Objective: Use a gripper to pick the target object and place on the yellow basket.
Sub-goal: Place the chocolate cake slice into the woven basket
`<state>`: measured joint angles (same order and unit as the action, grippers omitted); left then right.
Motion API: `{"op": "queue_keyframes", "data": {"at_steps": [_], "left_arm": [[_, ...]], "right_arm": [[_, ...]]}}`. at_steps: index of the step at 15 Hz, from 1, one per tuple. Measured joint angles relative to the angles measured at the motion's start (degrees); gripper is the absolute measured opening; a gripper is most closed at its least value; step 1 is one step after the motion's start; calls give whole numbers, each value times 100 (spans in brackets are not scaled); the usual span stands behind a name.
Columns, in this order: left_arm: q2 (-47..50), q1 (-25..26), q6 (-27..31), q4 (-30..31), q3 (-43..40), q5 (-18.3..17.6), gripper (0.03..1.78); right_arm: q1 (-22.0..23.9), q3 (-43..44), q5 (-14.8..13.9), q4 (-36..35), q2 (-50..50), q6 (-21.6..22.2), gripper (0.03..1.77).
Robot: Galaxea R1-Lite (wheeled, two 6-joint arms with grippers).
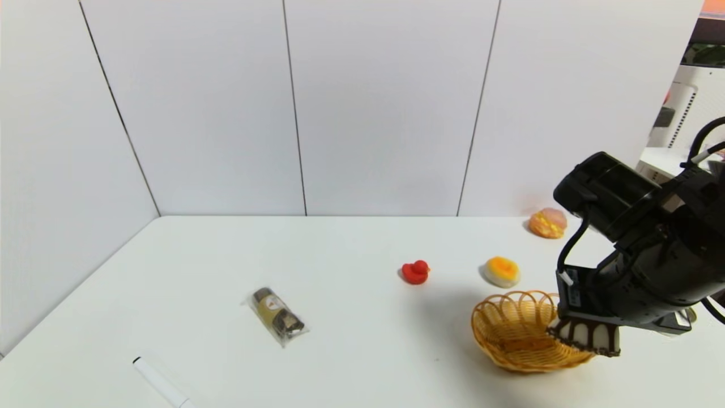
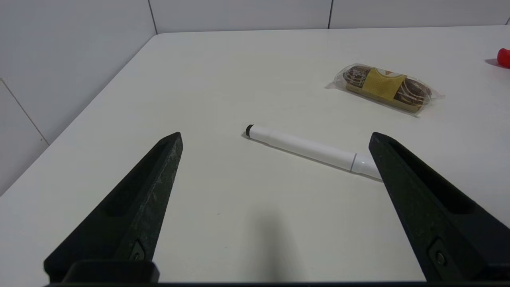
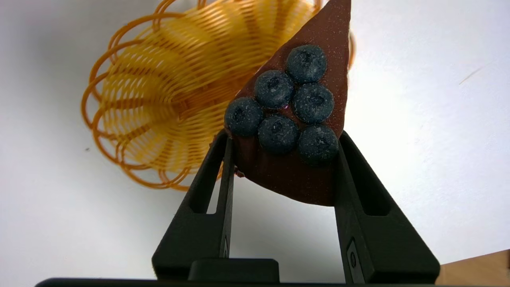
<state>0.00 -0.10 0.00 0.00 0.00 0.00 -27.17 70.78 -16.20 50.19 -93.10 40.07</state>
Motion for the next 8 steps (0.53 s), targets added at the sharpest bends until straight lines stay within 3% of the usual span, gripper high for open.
{"op": "queue_keyframes", "data": {"at_steps": [3,8], "left_arm": [[0,2,0,0,0,0,169],[0,0,0,0,0,0,169]], "right_arm": [[-77,-22,280,-38,-17,15,72],[-91,-278,341,-744,-137,-7,70]]}}
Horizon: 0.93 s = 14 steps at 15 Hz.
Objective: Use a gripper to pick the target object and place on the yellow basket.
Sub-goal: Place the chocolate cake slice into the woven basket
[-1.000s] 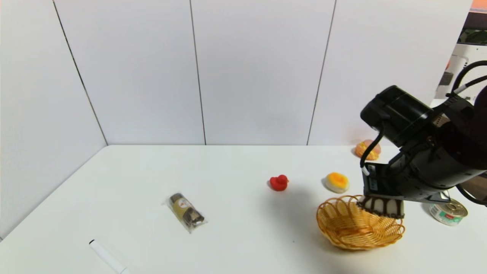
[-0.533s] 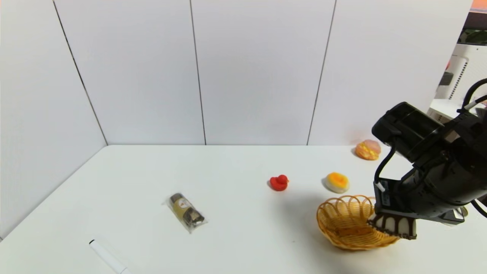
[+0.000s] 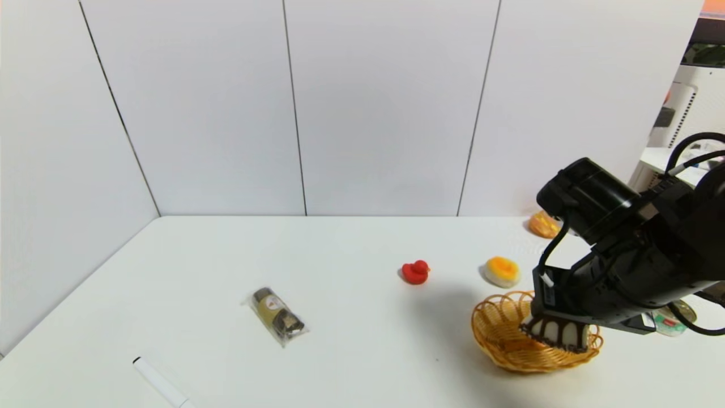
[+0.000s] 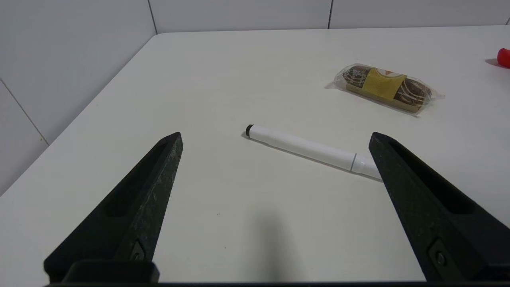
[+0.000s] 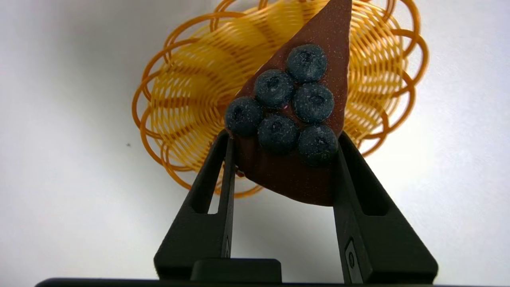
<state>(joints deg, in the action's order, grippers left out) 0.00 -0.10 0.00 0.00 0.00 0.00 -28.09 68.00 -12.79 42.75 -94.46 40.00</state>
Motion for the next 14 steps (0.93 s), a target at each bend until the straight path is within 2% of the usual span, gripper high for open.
{"op": "queue_keyframes", "data": {"at_steps": [2,8,11,14], "left_arm": [[0,0,0,0,0,0,169],[0,0,0,0,0,0,169],[0,0,0,0,0,0,169],[0,0,0,0,0,0,169]], "right_arm": [[-5,-124,2,-20,-24,-20,70],[-46,-277,-16,-37,-32,-69,123],[-60,-182,-107,-26,20,-213,138],[-30,-157,-146,0,332,-539,148]]}}
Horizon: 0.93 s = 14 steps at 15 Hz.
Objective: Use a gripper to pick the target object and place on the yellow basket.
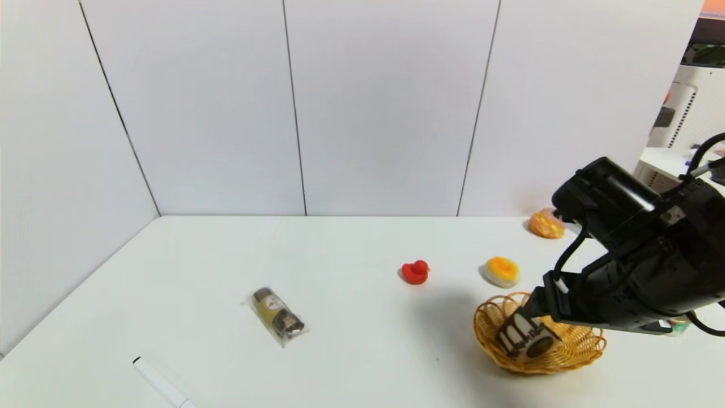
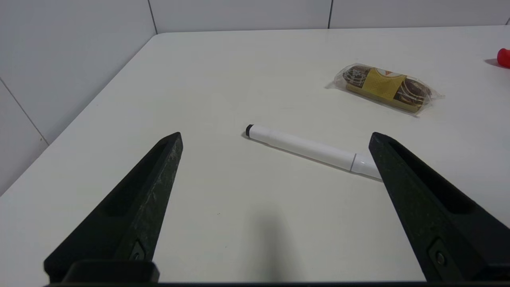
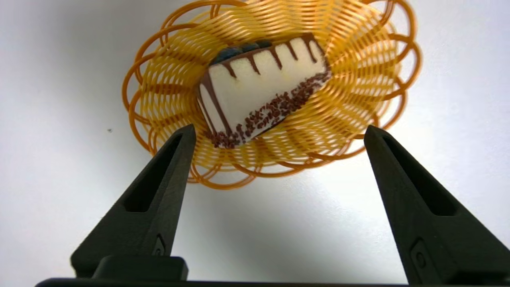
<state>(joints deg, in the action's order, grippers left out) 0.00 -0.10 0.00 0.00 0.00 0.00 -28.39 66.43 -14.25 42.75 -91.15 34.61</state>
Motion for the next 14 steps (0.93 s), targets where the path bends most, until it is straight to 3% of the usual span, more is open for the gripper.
{"op": "queue_keyframes", "data": {"at_steps": [4,8,11,14], "left_arm": [[0,0,0,0,0,0,169],[0,0,0,0,0,0,169],[0,0,0,0,0,0,169],[0,0,0,0,0,0,169]], "right_arm": [[56,-183,-68,0,1061,-628,158],[317,-1648,-57,-334,3010,-1491,163],[1230,-3438,144,-1340,4629,-2361,166],[2288,-4857,677,-2782,6031,-3062,167]]}}
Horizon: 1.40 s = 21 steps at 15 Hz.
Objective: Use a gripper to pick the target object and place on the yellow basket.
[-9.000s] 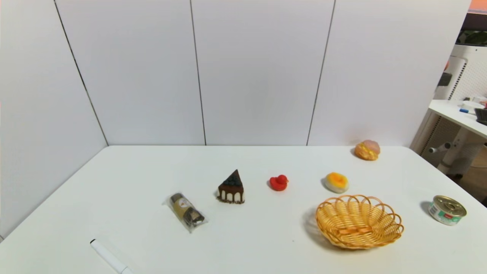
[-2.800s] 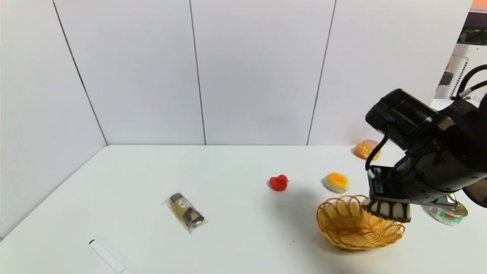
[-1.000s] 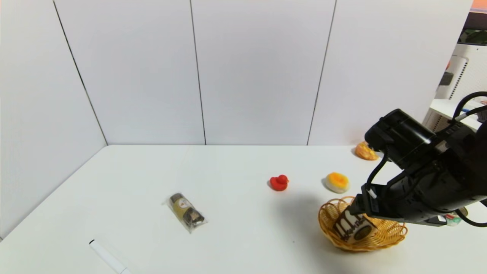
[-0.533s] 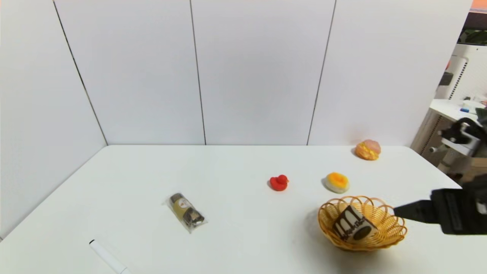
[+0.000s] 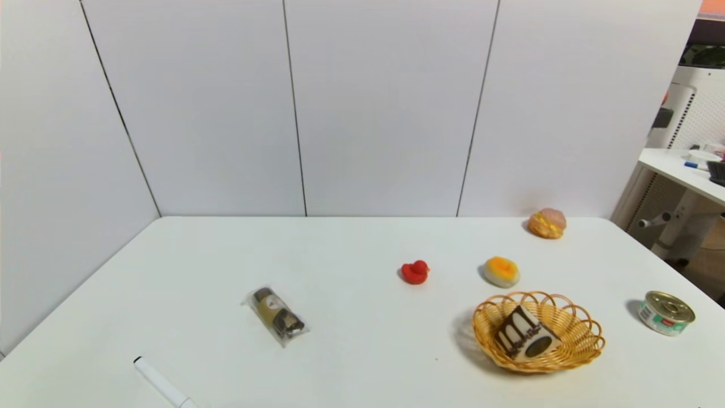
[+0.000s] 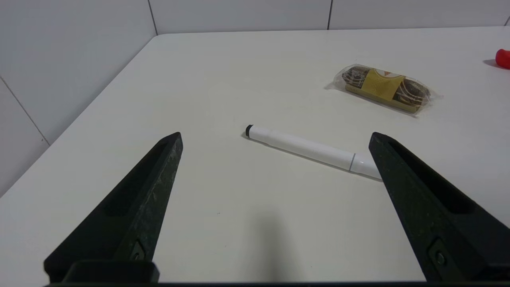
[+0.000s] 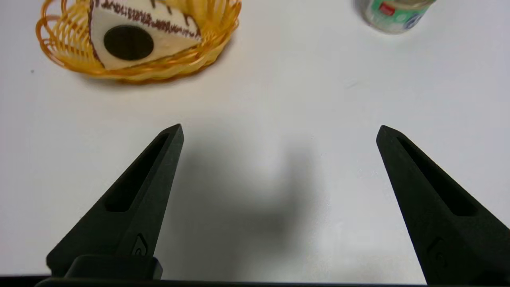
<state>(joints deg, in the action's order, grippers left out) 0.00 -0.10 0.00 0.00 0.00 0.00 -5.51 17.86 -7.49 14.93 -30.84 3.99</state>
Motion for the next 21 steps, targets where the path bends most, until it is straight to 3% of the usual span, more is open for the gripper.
{"op": "queue_keyframes", "data": {"at_steps": [2,5,8,15,21], "left_arm": [[0,0,0,0,0,0,169],[0,5,0,0,0,0,169],[0,2,0,0,0,-2,169],[0,2,0,0,0,0,169],[0,5,0,0,0,0,169]], "right_arm": [[452,-689,204,-714,769,-423,168],[635,-1525,528,-1540,1693,-723,169],[611,-1718,778,-1471,2537,-723,169],[586,-1783,597,-1523,3084,-230,169],[586,-1786,571,-1518,3095,-206,169]]}}
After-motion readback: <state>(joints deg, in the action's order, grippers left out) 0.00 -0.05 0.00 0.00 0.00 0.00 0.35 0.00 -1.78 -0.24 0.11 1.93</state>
